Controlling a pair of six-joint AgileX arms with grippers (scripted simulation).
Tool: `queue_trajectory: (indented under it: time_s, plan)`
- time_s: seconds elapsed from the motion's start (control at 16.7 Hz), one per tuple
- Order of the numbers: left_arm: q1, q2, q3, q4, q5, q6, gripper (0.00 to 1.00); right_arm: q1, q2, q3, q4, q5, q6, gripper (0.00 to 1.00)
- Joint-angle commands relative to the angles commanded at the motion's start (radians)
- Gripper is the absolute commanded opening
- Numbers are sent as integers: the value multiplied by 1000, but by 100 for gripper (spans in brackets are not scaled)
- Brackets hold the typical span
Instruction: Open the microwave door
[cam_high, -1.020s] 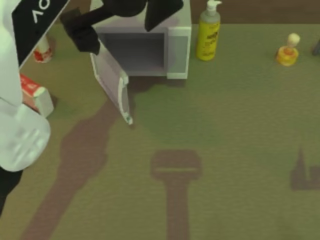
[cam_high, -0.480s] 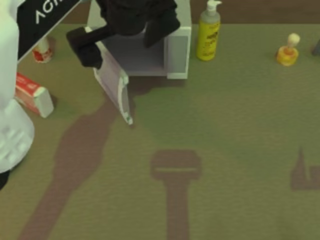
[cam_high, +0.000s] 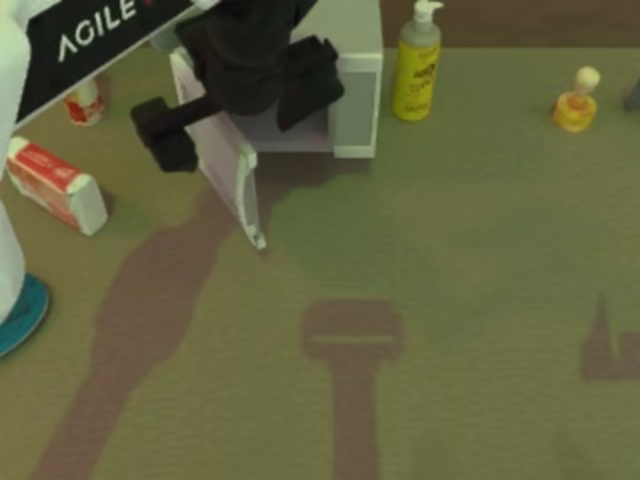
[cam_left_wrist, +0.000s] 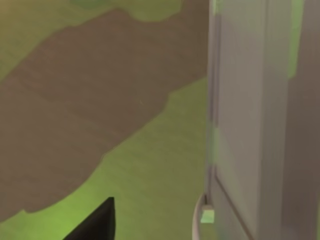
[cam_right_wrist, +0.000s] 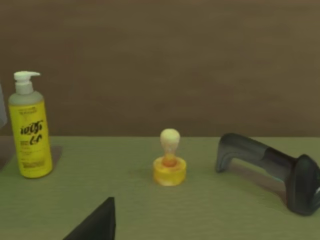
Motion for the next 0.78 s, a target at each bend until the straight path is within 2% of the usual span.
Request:
queue_trajectory:
  time_s: [0.54, 0.78]
  plan:
    - [7, -19, -73, 55, 1, 7, 100, 0, 0, 0, 0, 0, 0, 100]
    - [7, -19, -73, 55, 1, 7, 70, 0, 0, 0, 0, 0, 0, 100]
